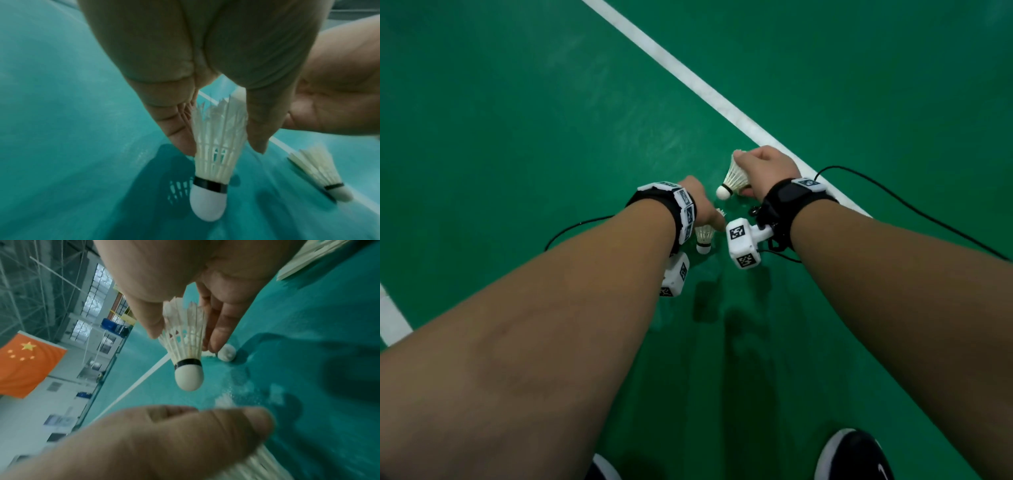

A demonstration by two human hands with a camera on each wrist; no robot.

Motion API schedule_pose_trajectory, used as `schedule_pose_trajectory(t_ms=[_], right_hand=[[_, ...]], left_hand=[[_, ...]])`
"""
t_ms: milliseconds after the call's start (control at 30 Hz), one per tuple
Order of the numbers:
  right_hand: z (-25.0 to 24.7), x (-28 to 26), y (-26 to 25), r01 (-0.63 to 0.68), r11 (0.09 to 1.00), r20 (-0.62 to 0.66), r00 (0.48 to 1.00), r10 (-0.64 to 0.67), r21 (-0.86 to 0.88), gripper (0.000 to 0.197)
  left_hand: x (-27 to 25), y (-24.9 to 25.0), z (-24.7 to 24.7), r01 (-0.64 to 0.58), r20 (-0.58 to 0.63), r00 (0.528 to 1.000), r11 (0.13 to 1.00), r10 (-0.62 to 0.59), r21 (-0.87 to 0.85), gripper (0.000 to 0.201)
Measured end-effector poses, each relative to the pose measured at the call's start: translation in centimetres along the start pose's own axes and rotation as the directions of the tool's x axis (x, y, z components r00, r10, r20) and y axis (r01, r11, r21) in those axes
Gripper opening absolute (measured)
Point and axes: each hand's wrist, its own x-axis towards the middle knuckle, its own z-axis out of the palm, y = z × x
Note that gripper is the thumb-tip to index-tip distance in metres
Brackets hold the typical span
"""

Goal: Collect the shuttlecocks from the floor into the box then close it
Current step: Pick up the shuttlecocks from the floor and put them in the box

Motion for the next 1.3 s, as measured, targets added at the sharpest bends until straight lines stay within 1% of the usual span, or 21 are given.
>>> schedule_pose_trajectory(t_ms=[133, 233, 333, 400, 467, 500, 567, 600, 667, 733, 800, 833, 933, 1000, 1033, 1100, 1167, 1200, 1233, 1267, 1300], right_hand=[[1.1, -1.1, 1.1, 0.086, 0.985, 0.121, 0.990, -0.069, -0.149, 0.028], [1.8, -1.5, 2.0, 0.154, 0.967, 0.254, 0.962, -0.100, -0.204, 0.023], [1.5, -2.0, 1.3, 0.185, 0.963, 0.300, 0.946, -0.121, -0.195, 0.023], [0.9, -1.8, 0.6, 0.146, 0.972, 0.267, 0.959, -0.095, -0.181, 0.031], [0.1, -0.7, 0.4, 0.101, 0.982, 0.152, 0.985, -0.077, -0.158, 0.033], [-0.3, -0.2, 0.2, 0.112, 0.973, 0.068, 0.993, -0.100, -0.199, 0.030], [-1.6, 0.9, 0.4, 0.147, 0.922, -0.090, 0.978, -0.190, -0.360, 0.018], [-2.3, 1.3, 0.5, 0.129, 0.898, -0.144, 0.968, -0.207, -0.421, 0.020], [-3.4, 2.4, 1.3, -0.011, 0.867, -0.226, 0.967, -0.118, -0.498, 0.039], [-3.7, 2.4, 1.7, -0.145, 0.811, -0.215, 0.976, 0.024, -0.567, 0.038], [-3.2, 3.2, 3.0, -0.158, 0.740, -0.116, 0.987, 0.108, -0.654, 0.036], [-2.7, 3.8, 3.6, -0.143, 0.730, -0.075, 0.989, 0.126, -0.668, 0.035], [-2.1, 2.8, 3.1, -0.072, 0.789, -0.009, 0.996, 0.084, -0.610, 0.023], [-2.2, 2.2, 2.5, -0.044, 0.817, -0.050, 0.999, 0.019, -0.575, 0.015], [-2.4, 2.1, 2.5, -0.046, 0.847, -0.087, 0.996, 0.000, -0.529, 0.018], [-2.6, 2.2, 2.5, -0.021, 0.892, -0.129, 0.991, -0.042, -0.451, 0.039], [-2.8, 2.3, 2.4, 0.017, 0.895, -0.095, 0.993, -0.066, -0.446, 0.068], [-2.9, 2.4, 2.2, 0.034, 0.885, -0.043, 0.997, -0.060, -0.465, 0.079], [-2.9, 2.4, 2.1, 0.045, 0.870, 0.013, 0.999, -0.045, -0.490, 0.085], [-2.8, 2.5, 2.0, 0.054, 0.853, 0.053, 0.998, -0.031, -0.519, 0.081], [-2.8, 2.4, 2.0, 0.049, 0.839, 0.061, 0.998, -0.019, -0.542, 0.069]], left_hand=[[0.6, -0.6, 0.4, -0.051, -0.081, 0.996, 0.996, 0.045, -0.071, 0.095], [1.0, -0.8, 0.3, -0.090, -0.120, 0.989, 0.994, 0.082, -0.060, 0.091], [1.0, -0.5, -0.1, -0.121, -0.127, 0.986, 0.990, 0.113, -0.065, 0.091], [0.9, -0.3, -0.2, -0.182, -0.156, 0.973, 0.981, 0.170, -0.064, 0.090], [0.7, -0.2, -0.2, -0.222, -0.168, 0.963, 0.974, 0.213, -0.038, 0.085], [0.7, -0.2, 0.0, -0.228, -0.165, 0.961, 0.974, 0.222, -0.015, 0.079], [0.7, -0.2, 0.2, -0.220, -0.157, 0.963, 0.975, 0.221, 0.025, 0.071], [0.7, -0.2, 0.3, -0.199, -0.153, 0.968, 0.980, 0.201, 0.025, 0.071], [0.7, 0.0, 0.4, -0.148, -0.153, 0.978, 0.989, 0.144, -0.013, 0.072], [0.7, 0.1, 0.5, -0.127, -0.151, 0.981, 0.991, 0.120, -0.039, 0.073], [0.7, 0.3, 0.6, -0.139, -0.150, 0.980, 0.990, 0.133, -0.029, 0.070], [0.7, 0.3, 0.6, -0.152, -0.150, 0.977, 0.988, 0.149, -0.013, 0.067], [0.4, 0.7, 0.8, -0.172, -0.146, 0.974, 0.985, 0.173, 0.019, 0.067], [0.3, 0.8, 0.7, -0.173, -0.147, 0.973, 0.984, 0.175, 0.032, 0.069], [0.2, 0.9, 0.7, -0.171, -0.146, 0.974, 0.985, 0.174, 0.036, 0.070], [0.1, 1.0, 0.8, -0.176, -0.147, 0.973, 0.984, 0.180, 0.041, 0.071], [-0.2, 1.0, 0.7, -0.189, -0.149, 0.970, 0.981, 0.193, 0.041, 0.074], [-0.3, 1.0, 0.7, -0.198, -0.150, 0.968, 0.980, 0.201, 0.037, 0.076], [-0.4, 0.8, 0.7, -0.207, -0.151, 0.966, 0.978, 0.210, 0.031, 0.077], [-0.5, 0.6, 0.6, -0.215, -0.152, 0.965, 0.976, 0.216, 0.023, 0.078], [-0.6, 0.6, 0.6, -0.221, -0.152, 0.963, 0.975, 0.221, 0.017, 0.078]])
